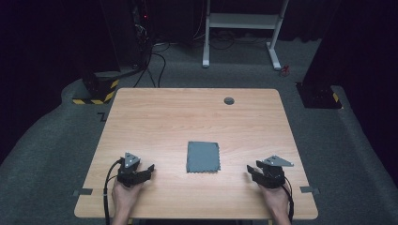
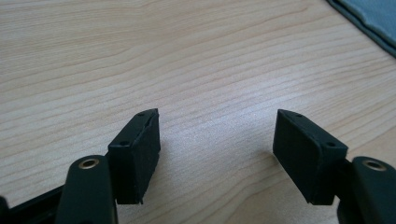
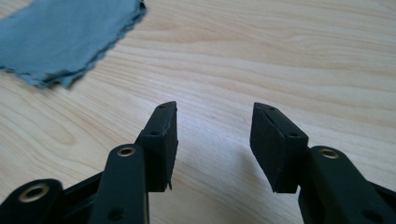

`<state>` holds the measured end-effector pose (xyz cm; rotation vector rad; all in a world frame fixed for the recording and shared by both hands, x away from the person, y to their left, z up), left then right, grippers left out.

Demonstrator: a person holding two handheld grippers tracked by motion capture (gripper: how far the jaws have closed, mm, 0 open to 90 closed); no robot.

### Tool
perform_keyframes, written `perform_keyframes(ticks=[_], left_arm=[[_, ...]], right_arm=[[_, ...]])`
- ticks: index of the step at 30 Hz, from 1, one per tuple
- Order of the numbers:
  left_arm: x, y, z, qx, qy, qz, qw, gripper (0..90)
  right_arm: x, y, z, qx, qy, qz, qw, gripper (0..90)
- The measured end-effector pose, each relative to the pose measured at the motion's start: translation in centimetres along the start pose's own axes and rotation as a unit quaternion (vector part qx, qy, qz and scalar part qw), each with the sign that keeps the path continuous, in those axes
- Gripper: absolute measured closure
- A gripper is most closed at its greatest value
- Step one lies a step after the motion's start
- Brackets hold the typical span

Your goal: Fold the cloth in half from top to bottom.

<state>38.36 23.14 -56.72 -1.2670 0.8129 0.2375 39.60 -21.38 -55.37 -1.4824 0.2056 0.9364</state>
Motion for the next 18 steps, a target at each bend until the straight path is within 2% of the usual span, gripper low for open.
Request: perform_keyframes(ticks=[1,7,9,12,18], left_arm=[[0.1,-0.1,0.0,0.003,-0.002,0.002,1.0,31.5],[0.3,-0.2,0.0,0.003,-0.004,0.002,1.0,29.7],[0.4,-0.3,0.0,0.008,-0.001,0.003,1.0,27.6],[0.4,-0.3,-0.1,0.007,0.002,0.004,1.0,26.1],[0.4,-0.3,-0.1,0.008,0.003,0.004,1.0,25.2]], right_arm=[[0.0,0.1,-0.2,-0.005,0.005,0.001,1.0,50.4],[0.1,0.6,-1.0,0.002,0.017,0.027,0.9995,42.8],[0.1,0.7,-1.2,0.004,0.02,0.024,0.9995,40.4],[0.3,0.8,-1.2,-0.017,0.036,0.02,0.999,37.8],[0.5,0.8,-1.1,-0.016,0.043,0.02,0.9988,35.1]])
Point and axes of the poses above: each handheld gripper's, and its own axes: x roughly forward along the jaws, y roughly out of its underside, z roughly to its left, the point moved 6 cm from there along x, roughly forward along the jaws, and after that the axes turned 6 degrees about x, right-handed, at the moved point
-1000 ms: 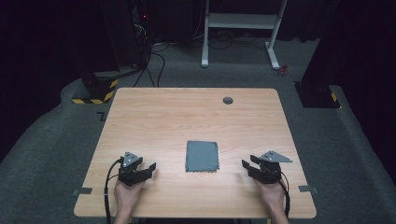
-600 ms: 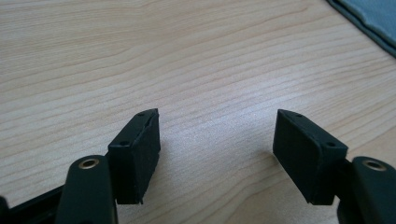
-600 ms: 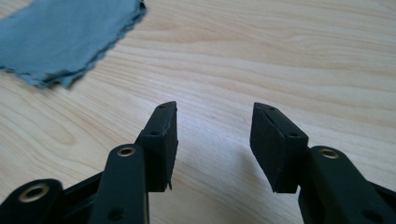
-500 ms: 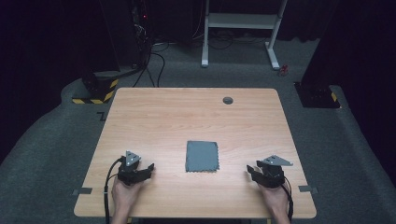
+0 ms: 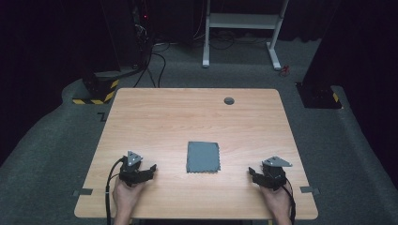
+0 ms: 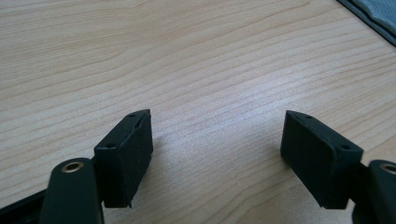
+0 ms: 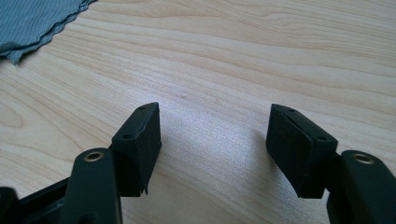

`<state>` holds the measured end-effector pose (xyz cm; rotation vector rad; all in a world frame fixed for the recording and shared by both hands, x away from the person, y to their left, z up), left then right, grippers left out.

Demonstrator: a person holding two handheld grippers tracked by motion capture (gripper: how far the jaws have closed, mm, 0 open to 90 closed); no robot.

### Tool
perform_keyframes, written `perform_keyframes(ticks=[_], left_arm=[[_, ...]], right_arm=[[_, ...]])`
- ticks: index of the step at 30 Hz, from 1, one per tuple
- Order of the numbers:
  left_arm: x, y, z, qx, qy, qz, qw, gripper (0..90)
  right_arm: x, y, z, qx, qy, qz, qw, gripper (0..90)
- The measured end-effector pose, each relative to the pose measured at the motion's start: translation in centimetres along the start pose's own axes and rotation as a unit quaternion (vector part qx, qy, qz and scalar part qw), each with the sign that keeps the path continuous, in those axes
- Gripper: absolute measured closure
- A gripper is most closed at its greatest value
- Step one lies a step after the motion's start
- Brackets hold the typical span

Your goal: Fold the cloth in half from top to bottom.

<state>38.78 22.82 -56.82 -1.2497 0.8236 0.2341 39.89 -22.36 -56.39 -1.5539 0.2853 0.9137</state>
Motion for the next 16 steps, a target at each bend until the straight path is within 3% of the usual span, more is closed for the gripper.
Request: perform_keyframes(ticks=[16], left_arm=[[0.02,-0.02,-0.02,-0.008,0.009,-0.001,0.9999,22.9]], right_arm=[[0.01,0.0,-0.03,0.002,-0.001,0.001,1.0,34.3]])
Point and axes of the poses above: each handheld gripper's, and its own axes: x roughly forward along the jaws, y roughly out of its underside, z roughly to its left, the point moved 6 cm from there along x, roughly forward along the jaws, and after that the axes turned 6 degrees about x, right-handed, at the moved point
